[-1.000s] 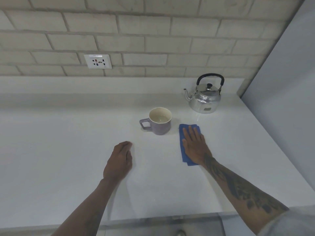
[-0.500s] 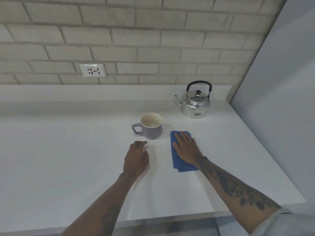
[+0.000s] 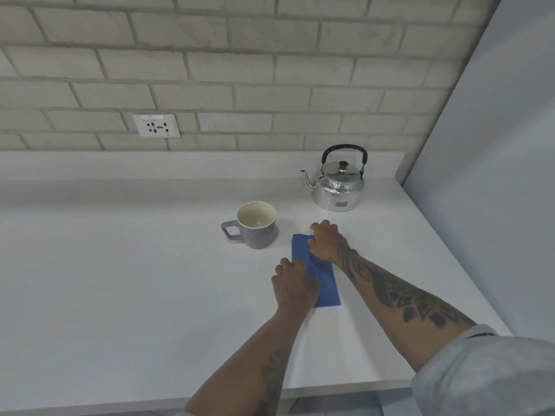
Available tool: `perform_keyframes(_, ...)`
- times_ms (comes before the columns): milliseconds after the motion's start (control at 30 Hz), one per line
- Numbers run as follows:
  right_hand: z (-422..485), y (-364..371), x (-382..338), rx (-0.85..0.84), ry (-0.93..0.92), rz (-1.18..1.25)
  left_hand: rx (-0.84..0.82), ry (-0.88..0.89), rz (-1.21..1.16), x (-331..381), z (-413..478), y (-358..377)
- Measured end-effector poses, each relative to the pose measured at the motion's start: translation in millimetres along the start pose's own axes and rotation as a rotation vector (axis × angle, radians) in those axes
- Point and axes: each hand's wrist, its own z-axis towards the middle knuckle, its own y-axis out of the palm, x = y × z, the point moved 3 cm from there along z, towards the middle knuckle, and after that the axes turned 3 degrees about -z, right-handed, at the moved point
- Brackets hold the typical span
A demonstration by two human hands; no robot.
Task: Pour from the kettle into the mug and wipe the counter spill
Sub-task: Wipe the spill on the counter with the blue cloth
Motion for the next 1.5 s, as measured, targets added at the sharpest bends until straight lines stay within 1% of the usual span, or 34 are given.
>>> perform_keyframes(200, 16.5, 4.5, 2.3, -0.038, 0.044, 0.027, 0.022, -0.009, -0.008, -1.7, 2.4, 2.5)
perform_keyframes(333, 19.5, -5.4, -2.2, -0.065, 0.089, 0.046, 0.046, -0.051, 0.001, -4.1, 3.5, -3.6)
perform_keyframes(433, 19.6, -16.8, -9.6, -0.096, 0.004, 0.018, 0.037, -0.082, -0.005, -10.3, 5.1, -8.2)
perform_keyframes(500, 13.9, -29.9, -14.7, -0.126, -0.044, 0.046, 0.014, -0.097, -0.030, -16.3, 7.0, -10.2)
perform_keyframes(667, -15.0, -76.7, -34.8, -0.245, -0.180, 0.082, -0.027, -0.083, -0.056, -20.8, 11.6, -20.3)
perform_keyframes(733, -25.7, -93.2, -46.2, -0.277, -0.238, 0.076, -0.081, -0.096, -0.154, -23.5, 15.1, -24.3)
perform_keyframes(833, -38.8, -116.5, -65.8, -0.263, -0.314, 0.090, -0.222, -0.108, -0.487, -32.4, 17.6, -28.8)
perform_keyframes(933, -45.5, -135.7, -90.7, -0.232, -0.367, 0.108, -0.267, -0.109, -0.818, -47.4, 9.7, -47.9)
perform_keyframes(1033, -43.4, -142.3, -124.8, -0.216, -0.427, 0.129, -0.236, -0.097, -0.979, -73.7, 2.0, -74.4)
perform_keyframes(1100, -39.1, -138.2, -152.9, -0.204, -0.472, 0.144, -0.190, -0.104, -1.023, -98.0, -3.7, -93.7)
perform_keyframes(1200, -30.4, -121.2, -200.8, -0.192, -0.547, 0.157, -0.080, -0.179, -1.060, -140.7, -16.0, -122.9)
perform_keyframes(1333, -17.6, -84.5, -262.1, -0.176, -0.617, 0.145, 0.062, -0.368, -1.019, -193.7, -36.5, -154.6)
perform_keyframes(1500, -2.8, -33.2, -307.3, -0.176, -0.627, 0.130, 0.123, -0.549, -0.899, -233.4, -53.2, -173.4)
